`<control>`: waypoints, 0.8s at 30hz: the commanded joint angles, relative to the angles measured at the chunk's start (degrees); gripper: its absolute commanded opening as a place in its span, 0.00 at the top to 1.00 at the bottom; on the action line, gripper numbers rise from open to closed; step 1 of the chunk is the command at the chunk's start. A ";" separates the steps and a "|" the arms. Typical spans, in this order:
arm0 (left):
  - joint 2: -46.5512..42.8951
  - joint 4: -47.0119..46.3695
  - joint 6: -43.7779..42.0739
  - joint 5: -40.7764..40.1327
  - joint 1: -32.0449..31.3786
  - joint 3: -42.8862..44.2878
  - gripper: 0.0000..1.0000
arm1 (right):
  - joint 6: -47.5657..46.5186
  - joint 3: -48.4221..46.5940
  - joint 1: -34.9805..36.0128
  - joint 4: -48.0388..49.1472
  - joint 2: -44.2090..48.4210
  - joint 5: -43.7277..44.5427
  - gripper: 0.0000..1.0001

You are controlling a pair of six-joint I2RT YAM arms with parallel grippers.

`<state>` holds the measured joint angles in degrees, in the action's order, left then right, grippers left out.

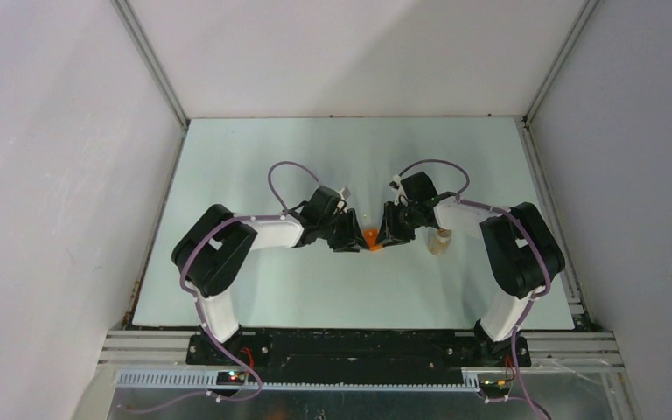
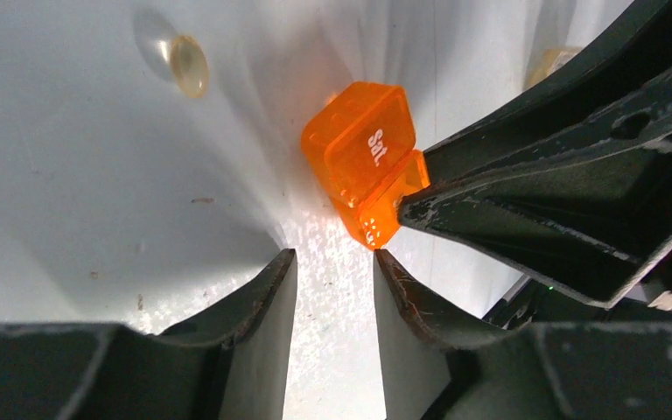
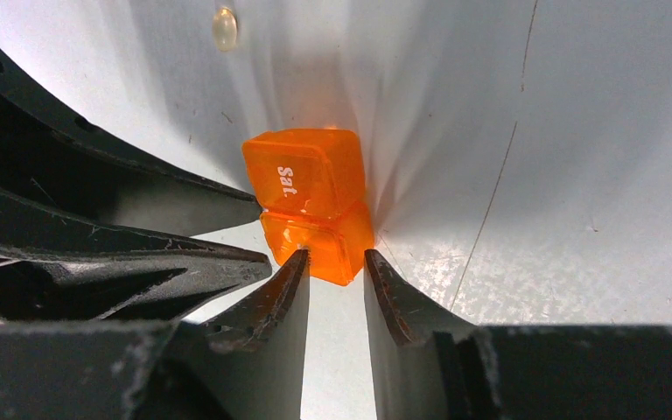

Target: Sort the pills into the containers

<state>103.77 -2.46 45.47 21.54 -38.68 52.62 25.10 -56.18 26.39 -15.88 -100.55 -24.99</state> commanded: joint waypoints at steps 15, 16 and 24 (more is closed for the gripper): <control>2.44 -6.29 5.29 -2.77 -0.21 0.11 0.74 | 0.19 -0.48 -0.22 0.68 -1.67 1.27 0.69; 2.64 -6.09 5.26 -2.78 -0.27 0.16 0.77 | 0.20 -0.45 -0.23 0.81 -1.71 1.27 0.69; 5.15 0.23 1.48 -5.14 -0.68 1.02 0.99 | 0.59 0.23 -0.76 1.89 -2.38 0.20 0.72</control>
<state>105.82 -8.21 50.74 20.12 -38.68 53.45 25.54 -56.18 25.87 -15.40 -100.84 -25.89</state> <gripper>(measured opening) 0.053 0.297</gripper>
